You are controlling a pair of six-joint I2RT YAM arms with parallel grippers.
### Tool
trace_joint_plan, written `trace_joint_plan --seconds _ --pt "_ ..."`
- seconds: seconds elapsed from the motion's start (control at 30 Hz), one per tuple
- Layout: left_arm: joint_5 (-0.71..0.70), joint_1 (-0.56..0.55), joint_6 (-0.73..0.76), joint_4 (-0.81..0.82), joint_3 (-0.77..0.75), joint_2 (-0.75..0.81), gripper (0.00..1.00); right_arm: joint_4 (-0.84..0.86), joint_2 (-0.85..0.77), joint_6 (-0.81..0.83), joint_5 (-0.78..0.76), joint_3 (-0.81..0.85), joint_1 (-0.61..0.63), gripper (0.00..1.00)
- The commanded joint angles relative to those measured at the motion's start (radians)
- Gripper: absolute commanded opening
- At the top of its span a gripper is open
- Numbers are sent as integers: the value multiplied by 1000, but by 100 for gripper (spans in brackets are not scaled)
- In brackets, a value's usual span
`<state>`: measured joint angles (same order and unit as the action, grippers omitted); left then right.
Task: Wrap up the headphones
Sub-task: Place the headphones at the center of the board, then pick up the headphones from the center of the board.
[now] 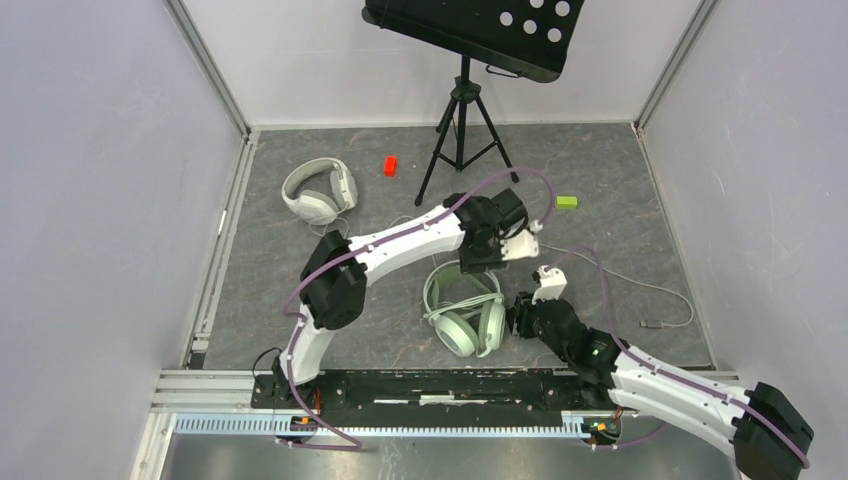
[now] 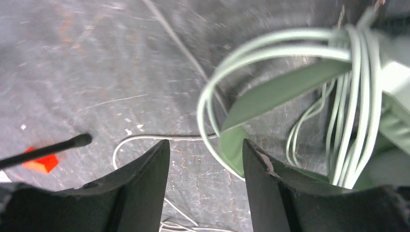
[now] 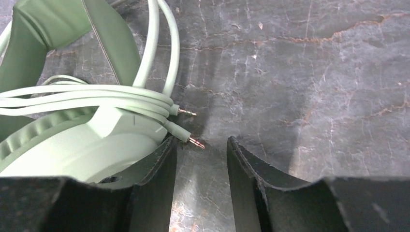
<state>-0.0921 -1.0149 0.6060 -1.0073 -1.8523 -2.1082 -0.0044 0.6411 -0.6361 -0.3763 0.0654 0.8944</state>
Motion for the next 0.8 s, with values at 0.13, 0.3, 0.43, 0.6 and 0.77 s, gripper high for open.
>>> trace_joint_plan --seconds 0.13,0.3,0.43,0.6,0.77 --pt "-103 51 -495 44 -171 173 65 -199 -144 -62 -74 83 3 49" --pt "-121 125 -728 56 -49 302 65 -236 -179 -32 -62 131 3 49" --pt "-112 167 -811 123 145 415 66 -192 -178 49 -41 156 3 49" --pt "-86 235 -903 286 443 578 68 -95 -109 227 60 218 4 49" --pt "7 298 -1005 432 704 699 70 -90 13 251 72 309 3 44"
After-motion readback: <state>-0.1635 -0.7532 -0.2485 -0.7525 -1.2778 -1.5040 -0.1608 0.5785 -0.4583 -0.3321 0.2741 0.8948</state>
